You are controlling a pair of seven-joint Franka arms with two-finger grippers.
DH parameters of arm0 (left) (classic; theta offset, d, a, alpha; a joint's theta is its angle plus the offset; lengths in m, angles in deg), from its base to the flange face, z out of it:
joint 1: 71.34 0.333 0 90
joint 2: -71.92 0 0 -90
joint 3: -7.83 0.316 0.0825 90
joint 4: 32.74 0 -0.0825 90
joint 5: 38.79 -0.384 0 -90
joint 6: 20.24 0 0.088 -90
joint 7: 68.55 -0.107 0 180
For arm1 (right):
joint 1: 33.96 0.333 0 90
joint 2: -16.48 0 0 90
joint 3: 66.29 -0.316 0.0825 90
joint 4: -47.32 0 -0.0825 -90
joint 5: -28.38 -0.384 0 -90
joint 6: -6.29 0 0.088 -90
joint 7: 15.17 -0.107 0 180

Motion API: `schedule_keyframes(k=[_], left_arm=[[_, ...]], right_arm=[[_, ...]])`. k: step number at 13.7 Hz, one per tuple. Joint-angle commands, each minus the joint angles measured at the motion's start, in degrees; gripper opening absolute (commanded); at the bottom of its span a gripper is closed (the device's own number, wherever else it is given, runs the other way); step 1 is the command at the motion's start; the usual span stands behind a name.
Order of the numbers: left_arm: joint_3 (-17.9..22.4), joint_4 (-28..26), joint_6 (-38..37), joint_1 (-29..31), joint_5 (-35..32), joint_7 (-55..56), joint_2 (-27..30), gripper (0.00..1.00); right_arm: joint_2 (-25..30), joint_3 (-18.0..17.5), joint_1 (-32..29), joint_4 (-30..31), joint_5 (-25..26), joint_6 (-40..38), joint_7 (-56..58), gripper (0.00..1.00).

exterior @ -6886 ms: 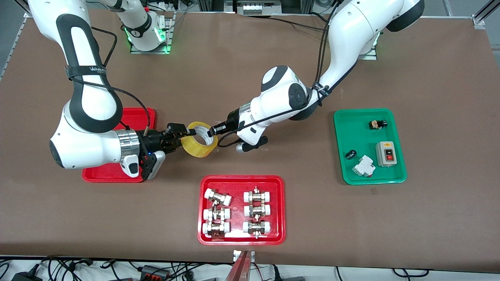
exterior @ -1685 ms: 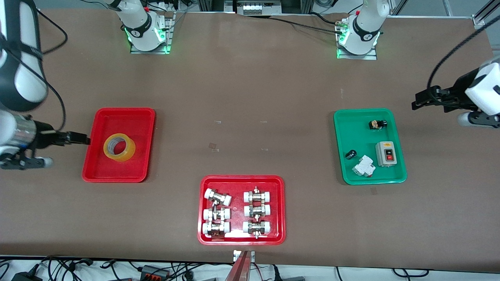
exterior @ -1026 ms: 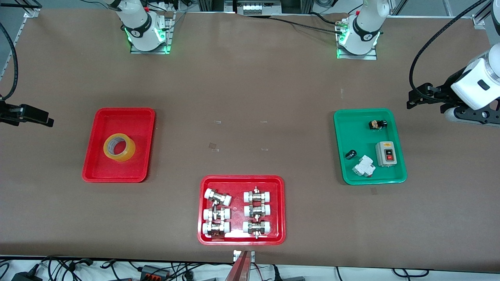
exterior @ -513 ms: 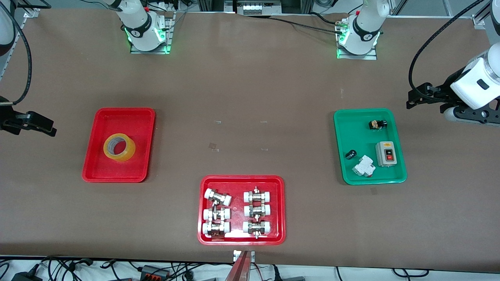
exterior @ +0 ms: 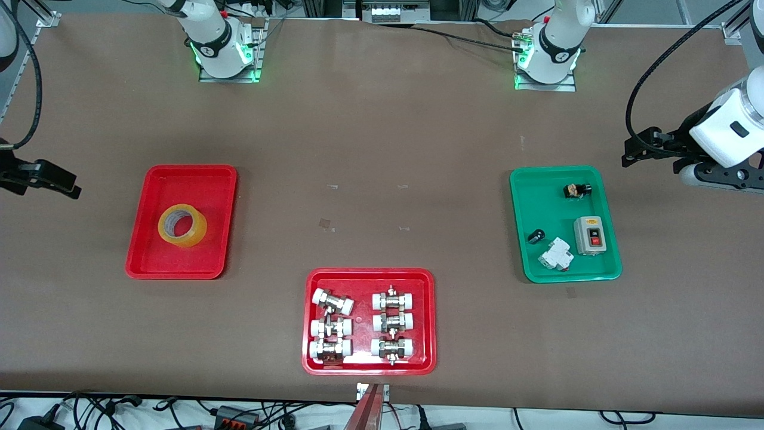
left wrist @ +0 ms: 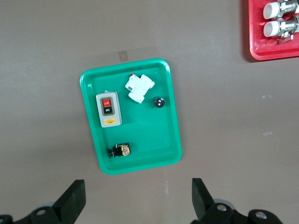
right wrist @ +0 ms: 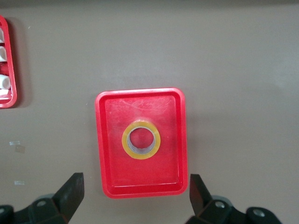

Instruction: Left arm passes tape to right arm into tray

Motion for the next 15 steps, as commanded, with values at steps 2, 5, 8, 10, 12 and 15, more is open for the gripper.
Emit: schedule_keyframes(k=[2, 5, 8, 10, 12, 15], left_arm=[[-0.6, -1.4, 0.8, 0.9, -0.1, -1.2, 1.5, 1.0], [-0.6, -1.4, 0.8, 0.9, -0.1, -1.2, 1.5, 1.0], [-0.6, -1.4, 0.9, 0.8, -0.1, -1.2, 1.4, 1.0], [-0.6, -1.4, 1.1, 0.8, -0.1, -1.3, 1.4, 1.0], [-0.6, -1.4, 1.2, 0.8, -0.1, -1.3, 1.4, 1.0], [-0.6, -1.4, 1.2, 0.9, -0.1, -1.3, 1.4, 1.0]], right_arm=[[9.0, 0.4, 0.6, 13.9, 1.0, 5.2, 0.3, 1.0], [9.5, 0.4, 0.5, 15.3, 1.1, 5.5, 2.4, 1.0], [9.3, 0.4, 0.5, 13.7, 0.3, 2.8, 1.8, 1.0], [9.7, 0.4, 0.5, 13.5, 0.6, 2.8, 1.7, 1.0], [9.9, 0.4, 0.5, 13.4, 0.3, 3.1, 1.7, 1.0], [9.9, 0.3, 0.5, 12.6, 0.1, 2.9, 1.7, 1.0]])
